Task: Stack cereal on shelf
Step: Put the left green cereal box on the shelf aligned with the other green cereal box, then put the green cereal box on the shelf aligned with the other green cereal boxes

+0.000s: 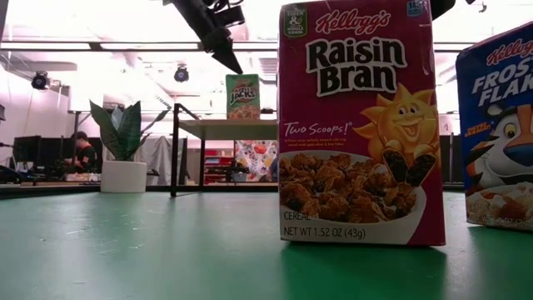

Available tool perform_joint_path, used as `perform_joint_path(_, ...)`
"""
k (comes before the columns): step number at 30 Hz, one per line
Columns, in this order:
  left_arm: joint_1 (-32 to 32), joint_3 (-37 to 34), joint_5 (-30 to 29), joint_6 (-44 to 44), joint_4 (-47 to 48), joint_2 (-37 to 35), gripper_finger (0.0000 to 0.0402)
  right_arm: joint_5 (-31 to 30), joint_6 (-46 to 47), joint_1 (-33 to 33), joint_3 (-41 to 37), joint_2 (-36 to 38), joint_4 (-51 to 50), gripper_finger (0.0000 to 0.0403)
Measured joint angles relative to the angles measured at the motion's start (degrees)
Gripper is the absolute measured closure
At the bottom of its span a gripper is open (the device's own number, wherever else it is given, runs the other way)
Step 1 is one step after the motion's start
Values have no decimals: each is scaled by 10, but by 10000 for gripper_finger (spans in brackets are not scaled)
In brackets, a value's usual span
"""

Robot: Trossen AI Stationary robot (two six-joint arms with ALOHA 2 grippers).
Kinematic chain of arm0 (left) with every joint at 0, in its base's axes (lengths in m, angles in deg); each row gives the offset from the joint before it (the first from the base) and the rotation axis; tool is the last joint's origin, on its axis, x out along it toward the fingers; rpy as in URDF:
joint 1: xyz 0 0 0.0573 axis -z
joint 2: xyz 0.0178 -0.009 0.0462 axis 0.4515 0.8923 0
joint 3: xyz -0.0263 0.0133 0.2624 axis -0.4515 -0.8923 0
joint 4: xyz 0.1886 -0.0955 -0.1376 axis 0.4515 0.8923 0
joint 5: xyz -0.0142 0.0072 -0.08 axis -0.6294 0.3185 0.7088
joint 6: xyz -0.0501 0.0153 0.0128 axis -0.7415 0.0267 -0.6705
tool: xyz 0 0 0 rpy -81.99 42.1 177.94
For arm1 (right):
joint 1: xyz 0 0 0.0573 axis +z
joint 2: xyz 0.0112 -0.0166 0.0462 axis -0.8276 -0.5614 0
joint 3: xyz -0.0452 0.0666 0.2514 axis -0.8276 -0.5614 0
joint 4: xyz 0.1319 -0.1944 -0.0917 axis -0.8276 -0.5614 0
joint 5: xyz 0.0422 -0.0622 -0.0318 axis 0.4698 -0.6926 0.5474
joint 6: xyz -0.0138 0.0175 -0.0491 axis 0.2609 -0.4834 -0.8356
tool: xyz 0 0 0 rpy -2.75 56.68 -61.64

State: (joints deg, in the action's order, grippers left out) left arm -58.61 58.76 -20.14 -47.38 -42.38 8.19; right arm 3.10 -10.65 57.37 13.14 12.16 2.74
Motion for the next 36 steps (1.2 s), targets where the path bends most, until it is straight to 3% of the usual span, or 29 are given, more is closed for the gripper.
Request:
perform_joint_path(20,1,3,-5,-6,11,-15,398,0,7,0,0,0,0,390)
perform_joint_path(29,21,4,-4,-39,16,-52,398,1,68,2,15,1,-5,390)
perform_joint_path(36,92,-28,68,-112,-7,-103,398,5,142,28,56,0,-11,390)
